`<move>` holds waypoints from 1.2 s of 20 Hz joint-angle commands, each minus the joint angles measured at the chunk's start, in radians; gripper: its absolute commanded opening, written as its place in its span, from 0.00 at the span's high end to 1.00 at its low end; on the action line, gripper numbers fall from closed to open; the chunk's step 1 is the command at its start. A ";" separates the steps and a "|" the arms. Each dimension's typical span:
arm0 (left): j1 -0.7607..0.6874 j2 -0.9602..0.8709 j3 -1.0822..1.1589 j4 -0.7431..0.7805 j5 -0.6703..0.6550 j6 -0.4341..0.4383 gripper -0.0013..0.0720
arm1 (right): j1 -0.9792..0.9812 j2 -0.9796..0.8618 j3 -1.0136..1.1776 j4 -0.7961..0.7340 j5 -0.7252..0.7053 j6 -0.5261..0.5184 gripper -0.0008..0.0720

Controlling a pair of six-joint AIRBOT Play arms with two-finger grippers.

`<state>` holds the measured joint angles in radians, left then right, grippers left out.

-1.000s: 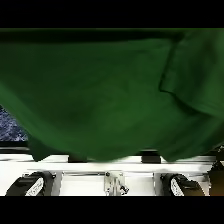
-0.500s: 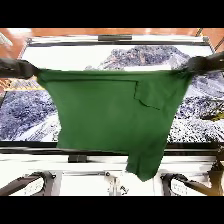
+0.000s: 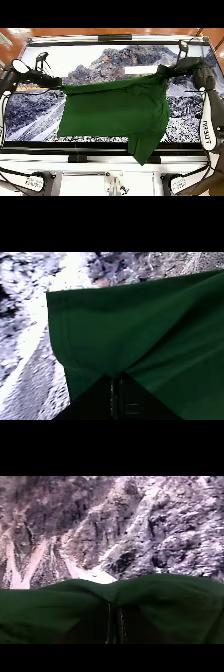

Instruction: Fold the shirts.

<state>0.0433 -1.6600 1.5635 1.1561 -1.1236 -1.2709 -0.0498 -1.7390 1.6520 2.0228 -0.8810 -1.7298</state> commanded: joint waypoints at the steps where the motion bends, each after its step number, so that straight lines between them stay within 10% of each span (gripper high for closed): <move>1: 0.000 -0.071 0.004 -0.004 0.018 -0.036 0.84 | 0.035 -0.056 -0.002 0.021 0.014 0.038 0.86; 3: 0.012 -0.070 0.035 -0.003 -0.051 -0.051 0.00 | 0.024 -0.035 0.010 0.016 -0.065 0.053 0.42; 4: 0.028 -0.070 0.072 -0.002 -0.122 -0.050 0.00 | 0.008 -0.013 0.026 -0.003 -0.130 0.049 0.29; 6: 0.085 -0.069 0.154 -0.003 -0.278 -0.050 0.17 | -0.037 0.052 0.052 -0.084 -0.274 0.049 0.29; 11: 0.245 -0.012 0.040 -0.060 -0.611 -0.030 0.16 | -0.233 0.184 0.040 -0.170 -0.698 0.046 0.29; 17: 0.386 0.206 -0.624 -0.186 -0.365 0.124 0.16 | -0.348 0.290 -0.151 -0.109 -0.711 0.048 0.29; 24: 0.384 0.216 -0.741 -0.195 -0.243 0.166 0.16 | -0.343 0.292 -0.183 -0.063 -0.666 0.047 0.29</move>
<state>0.4309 -1.4521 0.8761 0.9665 -1.4212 -1.1355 -0.3893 -1.4517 1.4811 1.9457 -1.5551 -1.6814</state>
